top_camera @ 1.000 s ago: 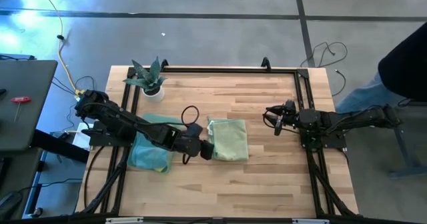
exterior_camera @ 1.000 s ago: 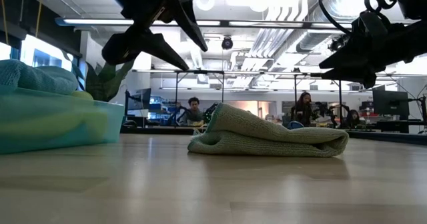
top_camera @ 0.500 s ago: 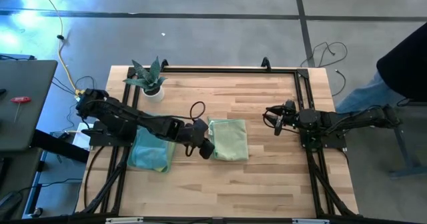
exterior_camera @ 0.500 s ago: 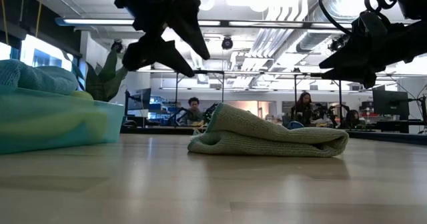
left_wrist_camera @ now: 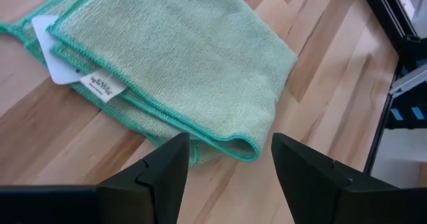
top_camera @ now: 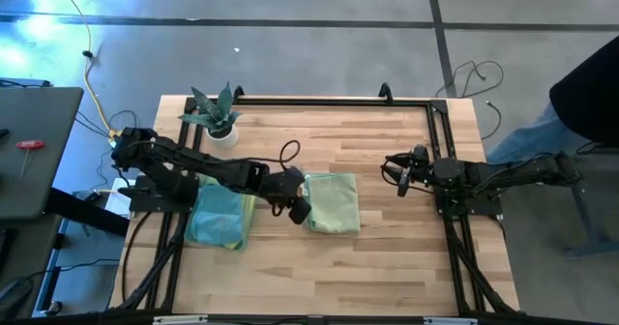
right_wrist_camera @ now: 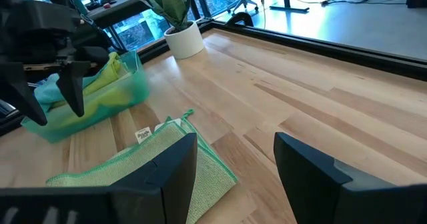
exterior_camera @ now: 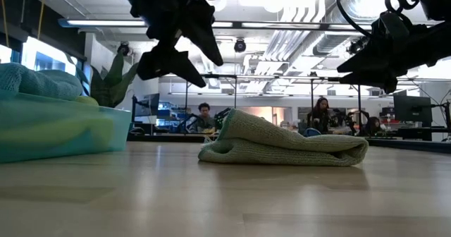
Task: Fold microfiber towels
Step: Put the green microfiber towel into the green bin
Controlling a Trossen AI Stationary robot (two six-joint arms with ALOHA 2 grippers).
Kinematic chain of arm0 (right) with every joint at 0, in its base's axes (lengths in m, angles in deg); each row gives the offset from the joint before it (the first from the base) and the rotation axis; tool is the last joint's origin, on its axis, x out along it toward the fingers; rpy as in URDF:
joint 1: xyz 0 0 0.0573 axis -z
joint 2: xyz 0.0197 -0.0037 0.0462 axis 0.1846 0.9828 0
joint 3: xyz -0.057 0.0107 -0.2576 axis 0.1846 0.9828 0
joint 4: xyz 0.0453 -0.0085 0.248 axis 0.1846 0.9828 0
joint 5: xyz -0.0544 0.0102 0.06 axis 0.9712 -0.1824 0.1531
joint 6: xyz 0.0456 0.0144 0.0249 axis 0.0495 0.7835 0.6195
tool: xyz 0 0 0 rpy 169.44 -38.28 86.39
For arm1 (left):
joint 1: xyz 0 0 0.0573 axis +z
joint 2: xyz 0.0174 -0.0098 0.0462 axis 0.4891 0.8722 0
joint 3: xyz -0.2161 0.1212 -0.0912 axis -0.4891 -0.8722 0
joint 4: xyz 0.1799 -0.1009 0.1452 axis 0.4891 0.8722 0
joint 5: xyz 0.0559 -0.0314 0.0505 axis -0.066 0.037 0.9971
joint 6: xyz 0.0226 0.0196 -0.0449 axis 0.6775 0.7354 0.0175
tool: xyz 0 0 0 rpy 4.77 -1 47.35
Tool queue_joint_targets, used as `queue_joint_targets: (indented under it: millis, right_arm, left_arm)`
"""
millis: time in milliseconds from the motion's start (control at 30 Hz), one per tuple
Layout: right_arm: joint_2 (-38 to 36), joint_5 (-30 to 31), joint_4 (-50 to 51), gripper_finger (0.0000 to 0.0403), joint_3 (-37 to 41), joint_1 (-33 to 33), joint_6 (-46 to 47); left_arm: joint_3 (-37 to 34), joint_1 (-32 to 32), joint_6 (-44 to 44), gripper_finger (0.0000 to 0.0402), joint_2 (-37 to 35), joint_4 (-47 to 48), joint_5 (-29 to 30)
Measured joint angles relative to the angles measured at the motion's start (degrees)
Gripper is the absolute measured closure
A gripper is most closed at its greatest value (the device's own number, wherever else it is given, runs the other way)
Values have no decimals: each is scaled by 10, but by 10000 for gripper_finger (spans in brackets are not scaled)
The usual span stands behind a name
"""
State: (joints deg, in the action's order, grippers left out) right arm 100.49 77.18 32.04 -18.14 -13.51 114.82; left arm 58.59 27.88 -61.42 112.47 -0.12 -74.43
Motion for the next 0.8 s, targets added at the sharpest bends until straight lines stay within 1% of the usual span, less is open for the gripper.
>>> queue_joint_targets:
  millis: [133,300,367,467,633,733,800]
  right_arm:
    - [0,0,0,210,0,0,0]
    - [0,0,0,210,0,0,0]
    - [0,0,0,210,0,0,0]
    - [0,0,1,210,0,0,0]
    - [0,0,4,210,0,0,0]
    - [0,0,5,210,0,0,0]
    - [0,0,6,210,0,0,0]
  left_arm:
    - [0,0,-25,197,0,0,-1]
    - [1,0,-99,190,24,7,-1]
    - [1,1,-137,177,42,4,-2]
    - [0,7,-189,144,64,3,-2]
    - [0,28,-234,84,100,-5,0]
    - [1,41,-250,65,129,-38,7]
    - [1,46,-266,61,148,-52,11]
